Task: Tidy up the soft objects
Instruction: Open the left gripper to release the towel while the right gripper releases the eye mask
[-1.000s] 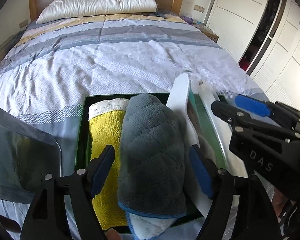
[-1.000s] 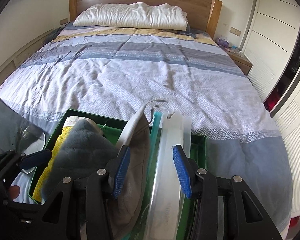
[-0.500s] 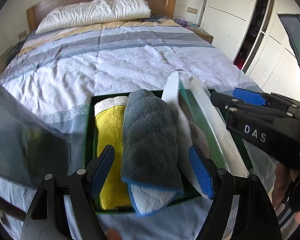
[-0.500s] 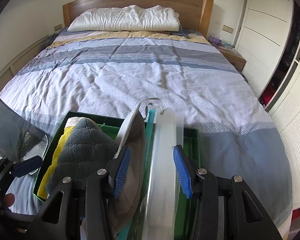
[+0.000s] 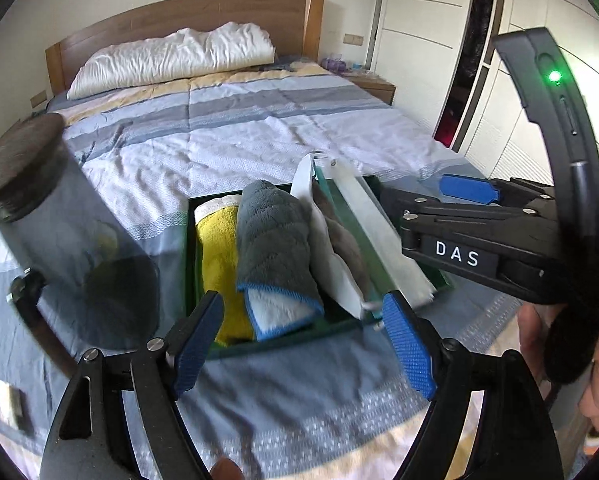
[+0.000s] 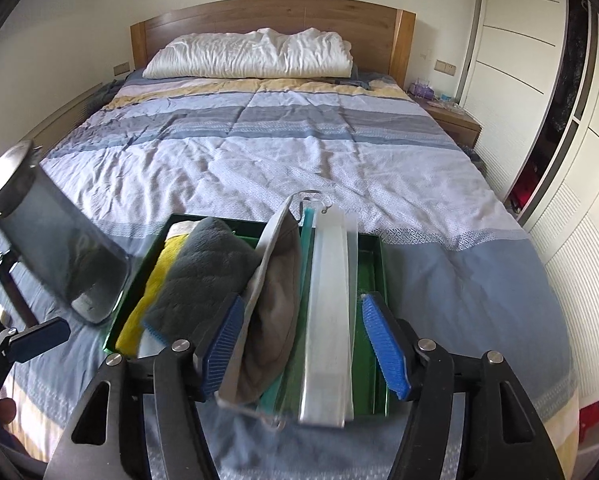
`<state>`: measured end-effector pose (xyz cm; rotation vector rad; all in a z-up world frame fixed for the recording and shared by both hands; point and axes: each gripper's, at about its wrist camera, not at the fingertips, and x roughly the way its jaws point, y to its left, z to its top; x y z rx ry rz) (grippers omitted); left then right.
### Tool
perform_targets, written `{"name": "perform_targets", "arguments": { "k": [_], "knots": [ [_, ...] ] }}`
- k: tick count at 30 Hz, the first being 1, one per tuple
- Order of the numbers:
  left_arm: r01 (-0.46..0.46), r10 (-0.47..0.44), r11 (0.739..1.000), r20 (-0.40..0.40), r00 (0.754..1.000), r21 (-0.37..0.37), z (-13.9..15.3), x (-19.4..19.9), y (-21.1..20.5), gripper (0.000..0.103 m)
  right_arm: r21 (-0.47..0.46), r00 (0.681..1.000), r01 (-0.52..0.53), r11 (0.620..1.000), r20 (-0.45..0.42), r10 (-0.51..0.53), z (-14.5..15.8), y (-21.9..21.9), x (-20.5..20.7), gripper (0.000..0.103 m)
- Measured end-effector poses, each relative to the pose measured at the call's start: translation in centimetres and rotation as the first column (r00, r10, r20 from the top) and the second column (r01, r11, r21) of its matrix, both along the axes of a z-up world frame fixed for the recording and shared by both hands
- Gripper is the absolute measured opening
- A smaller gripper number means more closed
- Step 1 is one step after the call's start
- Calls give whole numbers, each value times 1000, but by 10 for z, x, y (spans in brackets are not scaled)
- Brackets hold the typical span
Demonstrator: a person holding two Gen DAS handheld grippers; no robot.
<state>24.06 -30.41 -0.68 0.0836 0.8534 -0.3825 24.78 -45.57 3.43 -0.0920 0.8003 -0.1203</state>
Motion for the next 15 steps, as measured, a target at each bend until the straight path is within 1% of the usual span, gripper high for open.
{"name": "perform_targets", "arguments": {
  "k": [1, 2, 3, 4, 7, 15],
  "knots": [
    [2, -2, 1000, 12, 1000, 4, 4, -6, 3, 77, 2, 1000, -1, 1000, 5, 1, 2, 2, -7, 69],
    [4, -4, 1000, 19, 1000, 3, 6, -10, 5, 82, 7, 1000, -1, 1000, 11, 1, 5, 4, -13, 73],
    [7, -7, 1000, 24, 1000, 3, 9, -15, 7, 91, 21, 1000, 0, 1000, 17, 0, 7, 4, -20, 74],
    [9, -9, 1000, 30, 999, 2, 11, -19, 9, 95, 40, 1000, 0, 999, 21, 0, 9, 5, -27, 74],
    [16, -17, 1000, 59, 998, 4, 19, -37, 19, 95, 48, 999, 1, 999, 33, -2, 14, 8, -48, 76],
    [15, -14, 1000, 70, 997, -11, 33, -69, 48, 96, 79, 999, -30, 996, 32, 28, 18, 30, -100, 79]
  ]
}}
